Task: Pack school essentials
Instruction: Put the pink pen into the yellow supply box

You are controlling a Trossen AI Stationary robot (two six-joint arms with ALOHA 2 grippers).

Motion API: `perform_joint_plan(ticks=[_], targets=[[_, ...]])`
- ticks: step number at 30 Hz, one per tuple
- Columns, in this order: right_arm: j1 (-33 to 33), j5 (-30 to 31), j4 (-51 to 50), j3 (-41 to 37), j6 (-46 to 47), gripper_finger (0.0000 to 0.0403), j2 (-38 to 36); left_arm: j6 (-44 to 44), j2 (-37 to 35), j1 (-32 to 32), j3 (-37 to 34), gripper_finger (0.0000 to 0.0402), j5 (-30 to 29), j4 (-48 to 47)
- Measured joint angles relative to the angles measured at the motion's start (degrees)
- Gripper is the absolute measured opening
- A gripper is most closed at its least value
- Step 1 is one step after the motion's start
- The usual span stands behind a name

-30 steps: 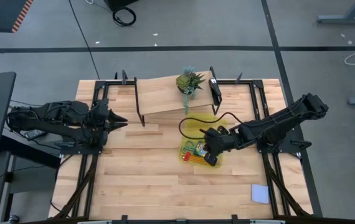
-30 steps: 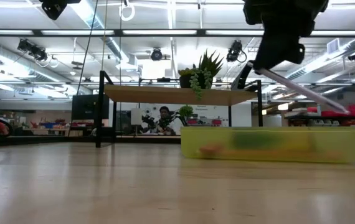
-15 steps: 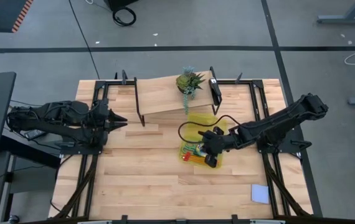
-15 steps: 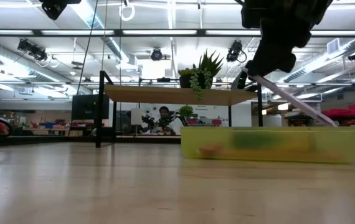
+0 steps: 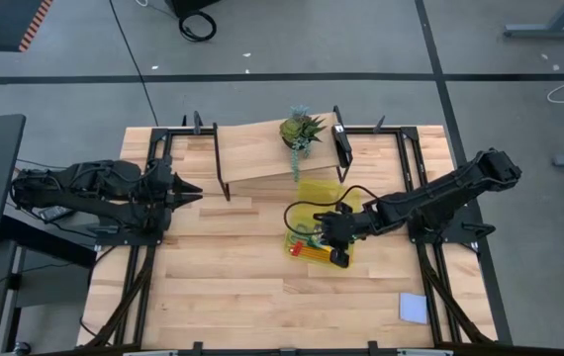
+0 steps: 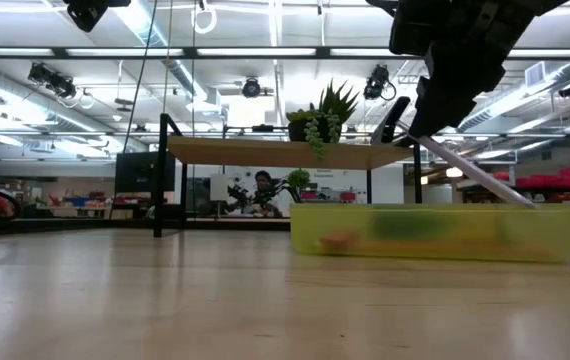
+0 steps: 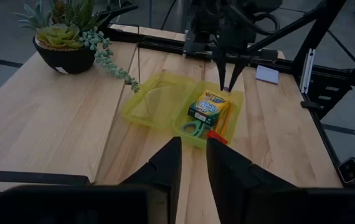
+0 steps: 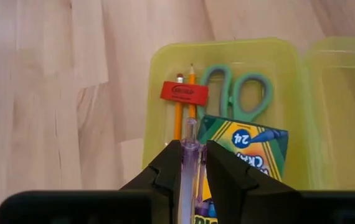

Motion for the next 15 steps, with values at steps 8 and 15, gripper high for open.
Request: perform_joint_plan(ticks=[8, 15], targets=[[-0.3, -2.7, 1.2, 0.0, -2.0, 0.0075, 0.0, 0.0, 0.0, 0.0, 0.0, 0.0078, 0.0, 0.0], [-0.3, -5.2, 1.2, 0.0, -3.2, 0.0084, 0.0, 0.0, 0.0, 0.0, 0.0, 0.0086, 0.0, 0.0]])
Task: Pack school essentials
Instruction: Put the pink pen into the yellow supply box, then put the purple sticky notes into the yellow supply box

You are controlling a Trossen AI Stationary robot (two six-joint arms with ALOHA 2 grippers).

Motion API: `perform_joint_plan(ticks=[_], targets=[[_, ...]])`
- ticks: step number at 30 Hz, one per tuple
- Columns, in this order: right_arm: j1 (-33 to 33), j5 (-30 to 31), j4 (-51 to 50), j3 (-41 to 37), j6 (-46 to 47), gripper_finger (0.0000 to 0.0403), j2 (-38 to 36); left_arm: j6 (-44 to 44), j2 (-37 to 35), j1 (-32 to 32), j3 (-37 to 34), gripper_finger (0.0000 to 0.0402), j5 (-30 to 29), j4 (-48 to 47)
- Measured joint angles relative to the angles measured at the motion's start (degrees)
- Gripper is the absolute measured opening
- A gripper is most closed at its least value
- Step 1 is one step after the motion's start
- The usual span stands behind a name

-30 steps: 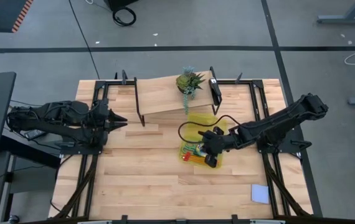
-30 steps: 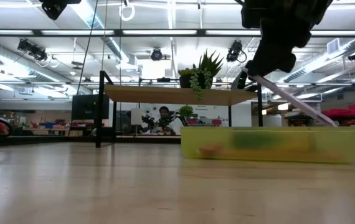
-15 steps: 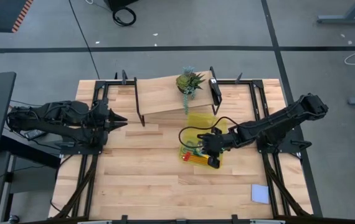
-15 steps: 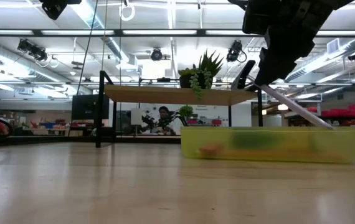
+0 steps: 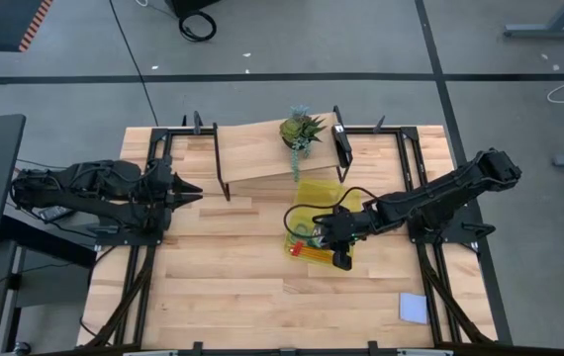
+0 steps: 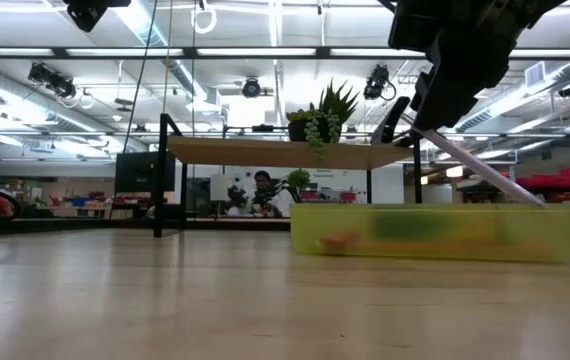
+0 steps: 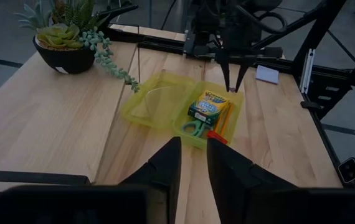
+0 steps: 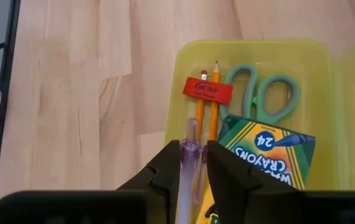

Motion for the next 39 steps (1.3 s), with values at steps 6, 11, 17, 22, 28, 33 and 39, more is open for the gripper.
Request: perform_joint_plan(ticks=[6, 11, 17, 22, 28, 33, 39], targets=[[-0.5, -0.1, -0.1, 0.0, 1.1, 0.0121, 0.0, 0.0, 0.0, 0.0, 0.0, 0.0082, 0.0, 0.0], [-0.9, -1.1, -0.7, 0.0, 3.0, 0.014, 0.0, 0.6, 0.0, 0.0, 0.0, 0.008, 0.0, 0.0], [-0.9, -4.6, -2.9, 0.0, 6.3, 0.0145, -0.1, 0.6, 0.0, 0.0, 0.0, 0.0085, 0.0, 0.0], [-0.8, -7.5, -3.9, 0.4, 7.5, 0.0145, -0.1, 0.9, 0.0, 0.0, 0.0, 0.008, 0.0, 0.0], [-0.7, -7.6, -11.9, 4.3, 7.4, 0.0145, -0.2, 1.5, 0.0, 0.0, 0.0, 0.0081, 0.0, -0.7], [1.4, -10.4, -15.4, 5.4, 6.8, 0.0145, -1.0, 2.3, 0.0, 0.0, 0.0, 0.0086, 0.0, -1.0], [6.9, -15.9, -18.1, 5.4, 7.4, 0.0145, -1.0, 2.4, 0.0, 0.0, 0.0, 0.0079, 0.0, -1.3]])
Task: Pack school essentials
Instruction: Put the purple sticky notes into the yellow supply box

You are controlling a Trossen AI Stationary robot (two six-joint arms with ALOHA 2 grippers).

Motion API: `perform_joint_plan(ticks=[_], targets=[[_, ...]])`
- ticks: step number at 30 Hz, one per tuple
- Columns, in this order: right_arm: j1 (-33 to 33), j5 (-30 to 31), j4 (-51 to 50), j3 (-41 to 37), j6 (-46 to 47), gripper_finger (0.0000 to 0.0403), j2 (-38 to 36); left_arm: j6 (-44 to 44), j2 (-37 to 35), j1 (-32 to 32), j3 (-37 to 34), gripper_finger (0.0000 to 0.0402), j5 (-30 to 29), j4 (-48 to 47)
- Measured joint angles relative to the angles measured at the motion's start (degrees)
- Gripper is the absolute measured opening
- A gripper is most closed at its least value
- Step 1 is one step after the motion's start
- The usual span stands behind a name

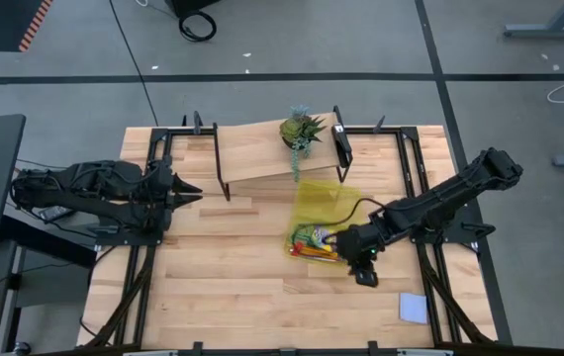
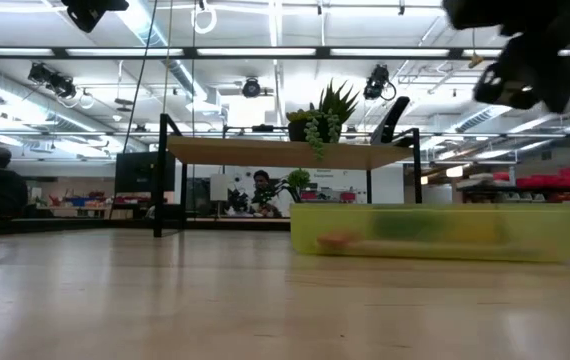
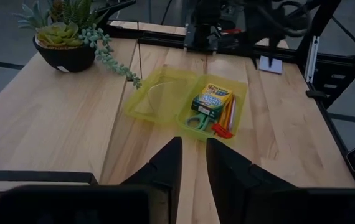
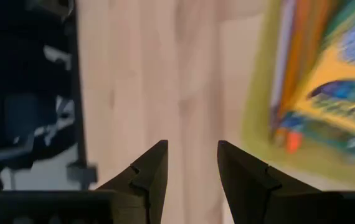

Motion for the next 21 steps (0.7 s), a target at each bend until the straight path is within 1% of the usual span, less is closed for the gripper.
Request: perform_joint_plan(ticks=[8, 12, 17, 21], targets=[[8.8, -3.8, -1.4, 0.0, 5.4, 0.0145, 0.0, 0.0, 0.0, 0.0, 0.0, 0.0084, 0.0, 0.0], [13.5, -4.0, -3.2, 0.0, 9.7, 0.0145, 0.0, 0.0, 0.0, 0.0, 0.0, 0.0081, 0.0, 0.0], [20.6, -2.9, -3.9, -2.0, 18.7, 0.0145, 0.0, 0.0, 0.0, 0.0, 0.0, 0.0076, 0.0, 0.0], [25.0, -6.0, -1.9, -6.1, 28.3, 0.0145, 0.0, 0.0, 0.0, 0.0, 0.0, 0.0077, -0.3, 0.0]])
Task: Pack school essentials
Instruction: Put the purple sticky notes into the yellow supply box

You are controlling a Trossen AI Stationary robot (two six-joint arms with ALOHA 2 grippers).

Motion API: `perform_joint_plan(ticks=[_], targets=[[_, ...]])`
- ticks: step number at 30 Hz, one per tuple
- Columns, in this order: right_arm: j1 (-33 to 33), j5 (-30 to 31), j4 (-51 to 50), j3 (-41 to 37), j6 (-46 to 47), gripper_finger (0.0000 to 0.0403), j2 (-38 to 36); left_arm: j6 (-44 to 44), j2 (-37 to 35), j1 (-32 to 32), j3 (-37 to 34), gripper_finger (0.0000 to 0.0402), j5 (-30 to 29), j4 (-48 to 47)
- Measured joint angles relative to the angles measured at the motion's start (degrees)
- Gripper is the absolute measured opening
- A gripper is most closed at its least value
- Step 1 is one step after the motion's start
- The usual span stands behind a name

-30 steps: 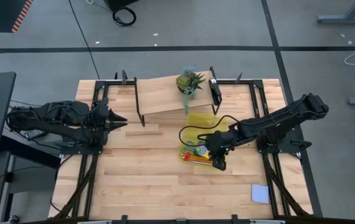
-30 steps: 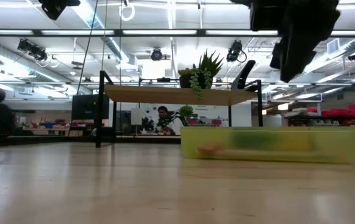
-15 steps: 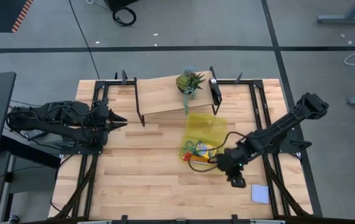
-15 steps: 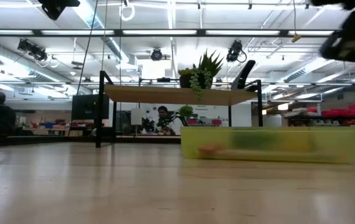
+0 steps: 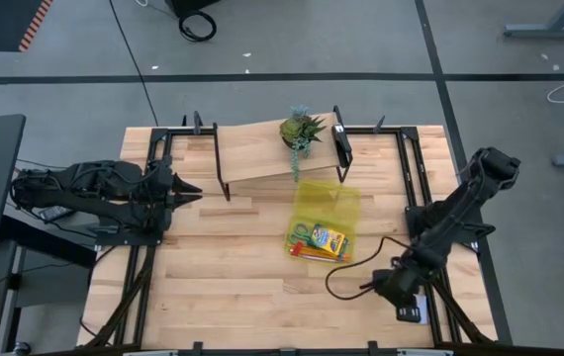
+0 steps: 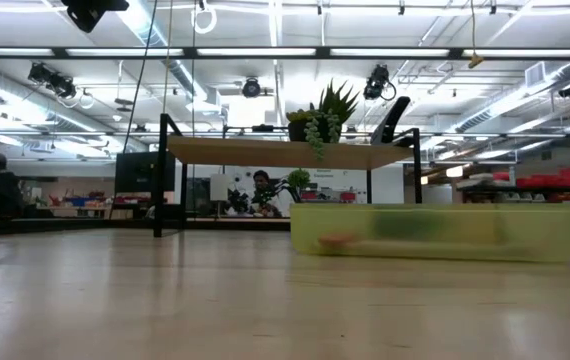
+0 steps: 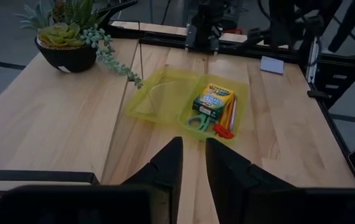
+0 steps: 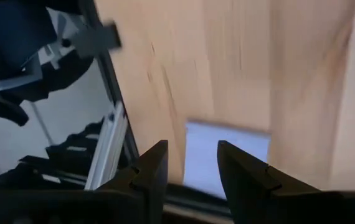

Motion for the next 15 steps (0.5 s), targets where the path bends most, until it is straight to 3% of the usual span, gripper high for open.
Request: perform_joint_plan(ticks=[9, 15], targets=[[7.1, -2.2, 19.4, -9.0, 16.5, 0.0145, 0.0, 0.0, 0.0, 0.0, 0.0, 0.0076, -0.8, 0.0], [9.7, -0.9, 20.4, -13.3, 25.9, 0.0145, 0.0, 0.0, 0.0, 0.0, 0.0, 0.0073, -0.8, 0.0]])
